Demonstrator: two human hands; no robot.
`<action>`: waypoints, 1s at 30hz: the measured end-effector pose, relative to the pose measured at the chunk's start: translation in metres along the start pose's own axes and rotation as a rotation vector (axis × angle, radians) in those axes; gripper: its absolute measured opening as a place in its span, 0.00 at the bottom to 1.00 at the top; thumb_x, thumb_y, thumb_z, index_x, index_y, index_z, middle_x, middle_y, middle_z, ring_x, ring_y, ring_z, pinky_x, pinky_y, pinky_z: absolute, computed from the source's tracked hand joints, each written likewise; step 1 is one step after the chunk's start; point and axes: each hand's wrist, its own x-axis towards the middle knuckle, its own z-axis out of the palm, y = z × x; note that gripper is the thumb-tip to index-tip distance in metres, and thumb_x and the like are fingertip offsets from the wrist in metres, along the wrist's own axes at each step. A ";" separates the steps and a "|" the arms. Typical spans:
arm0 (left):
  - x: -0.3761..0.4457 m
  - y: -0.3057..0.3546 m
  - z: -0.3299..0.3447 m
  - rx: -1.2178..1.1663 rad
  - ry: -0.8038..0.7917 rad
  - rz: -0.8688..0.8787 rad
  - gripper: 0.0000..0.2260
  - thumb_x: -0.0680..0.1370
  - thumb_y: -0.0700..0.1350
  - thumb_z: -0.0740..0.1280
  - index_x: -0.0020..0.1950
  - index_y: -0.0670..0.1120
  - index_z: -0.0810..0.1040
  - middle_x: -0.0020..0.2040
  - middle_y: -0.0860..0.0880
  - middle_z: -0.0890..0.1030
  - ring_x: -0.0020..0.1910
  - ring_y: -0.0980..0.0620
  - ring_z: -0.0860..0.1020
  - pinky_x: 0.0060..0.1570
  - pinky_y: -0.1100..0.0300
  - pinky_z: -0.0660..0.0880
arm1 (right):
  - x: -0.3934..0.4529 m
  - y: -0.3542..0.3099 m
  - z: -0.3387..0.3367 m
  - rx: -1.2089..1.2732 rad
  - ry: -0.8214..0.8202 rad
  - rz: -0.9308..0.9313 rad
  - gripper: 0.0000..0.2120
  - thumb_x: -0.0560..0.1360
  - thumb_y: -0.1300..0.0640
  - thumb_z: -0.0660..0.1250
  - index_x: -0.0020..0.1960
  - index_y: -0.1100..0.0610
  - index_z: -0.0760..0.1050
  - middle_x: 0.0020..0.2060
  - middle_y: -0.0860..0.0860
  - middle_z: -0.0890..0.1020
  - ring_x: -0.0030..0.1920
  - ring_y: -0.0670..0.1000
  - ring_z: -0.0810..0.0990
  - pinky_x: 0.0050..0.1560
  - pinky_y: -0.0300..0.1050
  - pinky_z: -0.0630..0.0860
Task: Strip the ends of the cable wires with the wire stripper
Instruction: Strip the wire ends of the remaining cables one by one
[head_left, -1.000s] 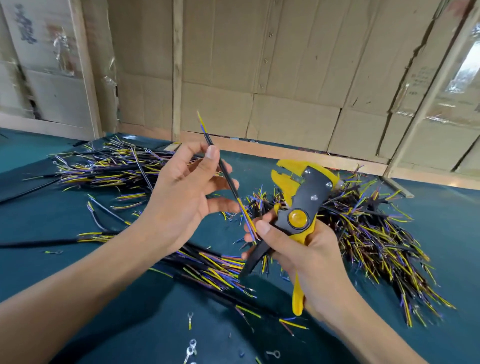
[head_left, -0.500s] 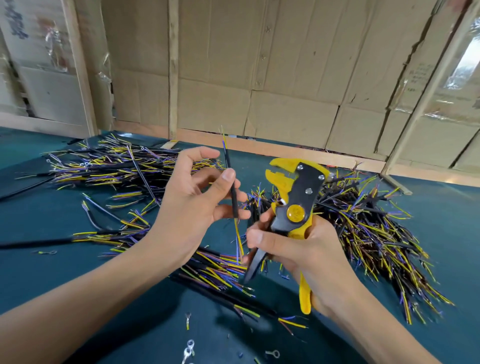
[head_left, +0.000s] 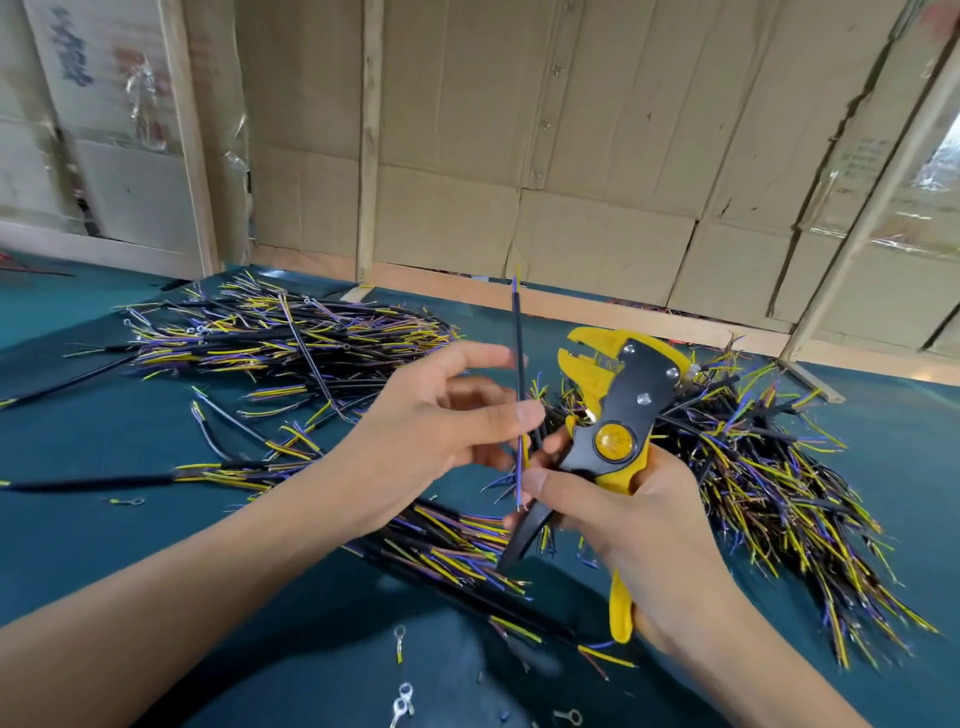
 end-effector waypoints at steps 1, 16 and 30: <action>0.000 0.000 0.000 0.032 -0.036 -0.017 0.20 0.68 0.39 0.76 0.59 0.41 0.79 0.36 0.48 0.79 0.36 0.48 0.79 0.40 0.54 0.80 | 0.000 0.000 -0.001 0.002 0.009 -0.006 0.06 0.62 0.65 0.76 0.37 0.59 0.81 0.36 0.59 0.82 0.39 0.64 0.82 0.46 0.70 0.82; 0.002 0.007 -0.014 0.276 -0.237 -0.265 0.20 0.68 0.40 0.76 0.60 0.43 0.82 0.38 0.44 0.82 0.30 0.52 0.76 0.31 0.62 0.76 | 0.005 -0.005 -0.011 -0.041 0.206 -0.161 0.07 0.71 0.63 0.77 0.40 0.52 0.83 0.35 0.56 0.85 0.40 0.60 0.86 0.52 0.69 0.81; 0.000 0.021 -0.020 0.146 -0.377 -0.551 0.17 0.69 0.34 0.75 0.57 0.44 0.84 0.43 0.42 0.83 0.33 0.52 0.74 0.31 0.64 0.70 | 0.002 -0.003 -0.009 -0.091 0.218 -0.229 0.05 0.69 0.58 0.77 0.41 0.51 0.82 0.36 0.51 0.84 0.39 0.62 0.86 0.51 0.67 0.82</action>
